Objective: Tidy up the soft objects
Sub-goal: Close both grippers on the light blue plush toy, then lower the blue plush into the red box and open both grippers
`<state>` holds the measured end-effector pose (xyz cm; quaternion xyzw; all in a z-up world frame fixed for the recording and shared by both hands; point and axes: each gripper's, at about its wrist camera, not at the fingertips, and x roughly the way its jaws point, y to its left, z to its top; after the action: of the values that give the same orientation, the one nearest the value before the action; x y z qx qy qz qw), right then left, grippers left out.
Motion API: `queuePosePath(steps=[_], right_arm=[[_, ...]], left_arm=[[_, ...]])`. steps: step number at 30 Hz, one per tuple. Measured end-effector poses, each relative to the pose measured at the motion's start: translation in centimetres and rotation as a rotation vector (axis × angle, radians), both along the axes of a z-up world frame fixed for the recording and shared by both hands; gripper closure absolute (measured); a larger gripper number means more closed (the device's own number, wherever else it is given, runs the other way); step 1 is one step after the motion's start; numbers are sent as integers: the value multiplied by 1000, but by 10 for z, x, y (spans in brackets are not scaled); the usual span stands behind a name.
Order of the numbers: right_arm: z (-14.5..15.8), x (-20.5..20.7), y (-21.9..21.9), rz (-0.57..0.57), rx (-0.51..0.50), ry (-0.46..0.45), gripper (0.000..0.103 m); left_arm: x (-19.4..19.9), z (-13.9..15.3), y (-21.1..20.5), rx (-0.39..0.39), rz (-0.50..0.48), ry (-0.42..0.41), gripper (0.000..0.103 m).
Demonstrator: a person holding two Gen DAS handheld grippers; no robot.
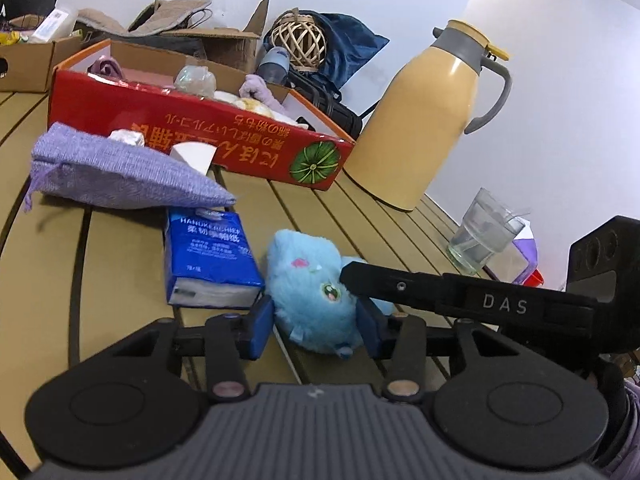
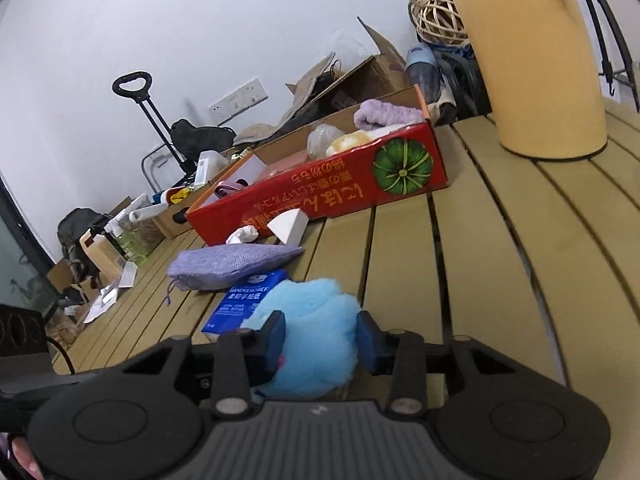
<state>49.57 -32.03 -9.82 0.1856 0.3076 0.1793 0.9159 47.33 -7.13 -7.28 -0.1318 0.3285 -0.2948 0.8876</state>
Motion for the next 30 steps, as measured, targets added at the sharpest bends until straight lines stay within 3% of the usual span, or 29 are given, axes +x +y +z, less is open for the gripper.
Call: queuePosePath(steps=[4,8,12,15,18,22,25,27,30], right_arm=[[15,-2,-3,1,11,-37,66],[47,18,-2,20,31,-91,66],[82,68,15,47,-24,-166,67],[100,131,24,44,-23,-159,67],[101,199,33,28,-51,-128,67],[67,284,48,-8,-125,23,73],[38,308,67,-6,-237,94,83],[37,305,76,-12,-295,60,83],[42,305,78,-4,-294,85,83]], left_arm=[[0,17,1,-27,13,-26,60],[22,53,9,-30,25,-94,61],[82,94,17,-2,45,-153,62],[148,110,23,-8,56,-130,62],[218,104,28,-12,73,-55,62],[288,64,27,90,113,74,65],[297,44,22,147,111,88,67],[295,41,22,149,111,73,69],[293,48,27,142,106,70,69]])
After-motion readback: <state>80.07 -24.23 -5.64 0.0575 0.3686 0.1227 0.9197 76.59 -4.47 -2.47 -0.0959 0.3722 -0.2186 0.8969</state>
